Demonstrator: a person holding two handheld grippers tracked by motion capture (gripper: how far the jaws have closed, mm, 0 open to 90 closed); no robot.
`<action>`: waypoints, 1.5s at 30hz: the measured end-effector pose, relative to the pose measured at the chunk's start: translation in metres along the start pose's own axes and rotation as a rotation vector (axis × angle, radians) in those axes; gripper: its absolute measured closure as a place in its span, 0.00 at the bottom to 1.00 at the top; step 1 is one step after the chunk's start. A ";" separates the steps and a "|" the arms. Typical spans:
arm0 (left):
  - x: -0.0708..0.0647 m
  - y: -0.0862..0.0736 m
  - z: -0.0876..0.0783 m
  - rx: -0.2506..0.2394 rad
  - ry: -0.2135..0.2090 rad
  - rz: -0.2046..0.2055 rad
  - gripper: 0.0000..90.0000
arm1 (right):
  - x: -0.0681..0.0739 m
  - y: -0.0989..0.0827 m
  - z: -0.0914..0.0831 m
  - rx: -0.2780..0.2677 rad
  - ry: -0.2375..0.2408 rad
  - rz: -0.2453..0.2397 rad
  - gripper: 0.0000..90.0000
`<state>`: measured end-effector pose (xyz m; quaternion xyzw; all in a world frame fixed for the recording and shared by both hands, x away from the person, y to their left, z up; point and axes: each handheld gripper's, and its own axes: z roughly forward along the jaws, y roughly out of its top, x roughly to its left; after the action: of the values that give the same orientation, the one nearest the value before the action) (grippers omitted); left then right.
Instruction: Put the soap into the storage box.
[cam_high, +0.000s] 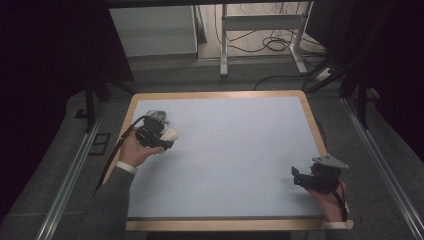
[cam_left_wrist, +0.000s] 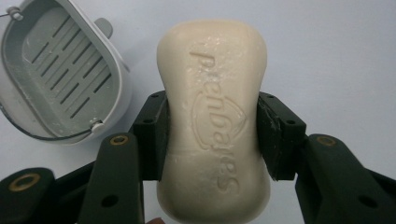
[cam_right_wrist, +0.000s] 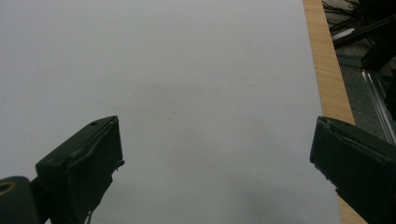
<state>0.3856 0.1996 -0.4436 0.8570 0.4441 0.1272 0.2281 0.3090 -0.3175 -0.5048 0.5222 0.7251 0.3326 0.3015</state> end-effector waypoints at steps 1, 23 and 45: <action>0.001 0.000 0.000 -0.004 0.002 -0.005 0.55 | 0.000 0.000 0.000 0.000 0.000 0.000 0.02; 0.021 0.006 -0.003 -0.005 0.010 -0.049 0.55 | 0.000 0.000 0.001 0.005 -0.001 -0.001 0.02; 0.043 0.017 0.006 0.008 0.047 -0.099 0.55 | -0.001 0.000 0.001 0.005 -0.004 0.004 0.02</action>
<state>0.4248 0.2243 -0.4392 0.8317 0.4916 0.1342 0.2204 0.3098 -0.3181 -0.5057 0.5250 0.7243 0.3302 0.3012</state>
